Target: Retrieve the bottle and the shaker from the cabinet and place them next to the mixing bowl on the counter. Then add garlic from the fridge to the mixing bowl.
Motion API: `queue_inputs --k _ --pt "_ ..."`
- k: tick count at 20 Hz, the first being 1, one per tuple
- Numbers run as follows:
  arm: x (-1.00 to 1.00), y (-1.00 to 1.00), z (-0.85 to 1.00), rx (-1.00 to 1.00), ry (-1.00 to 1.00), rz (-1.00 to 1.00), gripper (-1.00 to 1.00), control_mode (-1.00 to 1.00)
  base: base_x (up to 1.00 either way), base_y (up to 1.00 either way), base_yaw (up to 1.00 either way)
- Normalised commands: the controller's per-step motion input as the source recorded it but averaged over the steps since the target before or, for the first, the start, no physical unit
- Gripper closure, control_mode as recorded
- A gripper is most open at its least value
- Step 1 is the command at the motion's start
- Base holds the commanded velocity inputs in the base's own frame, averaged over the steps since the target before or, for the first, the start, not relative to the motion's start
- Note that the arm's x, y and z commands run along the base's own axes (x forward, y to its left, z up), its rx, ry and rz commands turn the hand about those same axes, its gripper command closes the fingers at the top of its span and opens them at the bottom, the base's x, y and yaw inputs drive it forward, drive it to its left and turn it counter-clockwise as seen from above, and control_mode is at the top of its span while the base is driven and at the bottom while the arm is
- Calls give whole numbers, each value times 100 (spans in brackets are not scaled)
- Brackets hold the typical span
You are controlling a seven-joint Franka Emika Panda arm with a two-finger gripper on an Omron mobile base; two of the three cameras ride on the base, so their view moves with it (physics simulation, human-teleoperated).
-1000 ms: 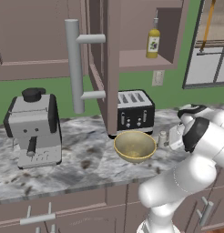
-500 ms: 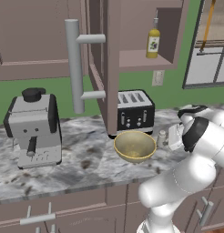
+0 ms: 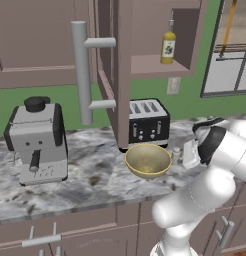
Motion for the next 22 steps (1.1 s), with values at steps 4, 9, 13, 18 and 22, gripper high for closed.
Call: queue_inputs --k 4,9,13,18,22 --pt "0 1 -20 -3 0 0 100 -100 0 0 0" --pt "0 0 -2 0 0 0 100 -100 0 0 0" --pt "0 0 0 0 0 0 -100 -100 0 0 0" --pt "0 0 0 0 0 0 -100 -100 0 0 0" --pt "0 0 4 0 0 0 -100 -100 0 0 0"
